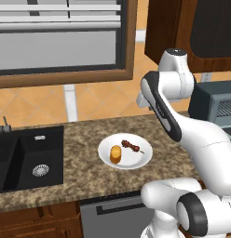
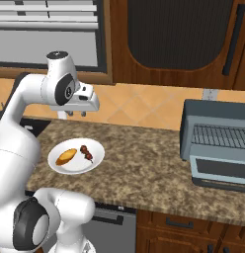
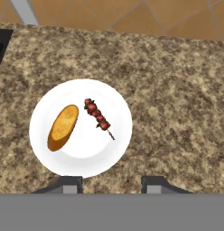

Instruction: Pick up the kebab skewer and baguette bread, and place them inside the toaster oven. Close the toaster oven door and start by setting the timer.

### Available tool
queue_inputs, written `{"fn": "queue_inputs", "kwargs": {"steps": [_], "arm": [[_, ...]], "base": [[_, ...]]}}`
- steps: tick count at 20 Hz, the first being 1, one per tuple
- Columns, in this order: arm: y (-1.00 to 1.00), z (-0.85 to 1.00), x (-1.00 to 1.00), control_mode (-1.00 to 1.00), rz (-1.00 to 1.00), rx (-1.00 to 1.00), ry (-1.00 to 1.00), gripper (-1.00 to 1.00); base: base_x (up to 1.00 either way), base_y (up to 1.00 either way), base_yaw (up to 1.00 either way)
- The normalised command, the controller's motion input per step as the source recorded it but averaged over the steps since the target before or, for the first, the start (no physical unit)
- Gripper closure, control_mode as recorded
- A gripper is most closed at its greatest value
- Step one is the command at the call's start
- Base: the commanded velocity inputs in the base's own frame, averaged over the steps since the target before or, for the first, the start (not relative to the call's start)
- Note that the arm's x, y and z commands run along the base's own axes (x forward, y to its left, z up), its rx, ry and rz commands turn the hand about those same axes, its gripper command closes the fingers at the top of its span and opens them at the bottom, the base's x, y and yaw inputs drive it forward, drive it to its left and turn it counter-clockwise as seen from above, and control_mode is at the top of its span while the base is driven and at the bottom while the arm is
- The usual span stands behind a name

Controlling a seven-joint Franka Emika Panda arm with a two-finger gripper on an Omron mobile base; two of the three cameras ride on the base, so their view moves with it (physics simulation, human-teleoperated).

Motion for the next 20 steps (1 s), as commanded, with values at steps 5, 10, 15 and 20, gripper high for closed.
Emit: {"fn": "queue_inputs", "kwargs": {"steps": [5, 10, 15, 20], "arm": [[0.00, 0.00, 0.00, 1.00, 0.00, 0.00, 0.00, -1.00], [0.00, 0.00, 0.00, 1.00, 0.00, 0.00, 0.00, -1.00], [0.00, 0.00, 0.00, 1.00, 0.00, 0.00, 0.00, -1.00], [0.00, 0.00, 0.00, 1.00, 0.00, 0.00, 0.00, -1.00]], "base": [[0.00, 0.00, 0.00], [0.00, 0.00, 0.00], [0.00, 0.00, 0.00], [0.00, -0.19, 0.00]]}}
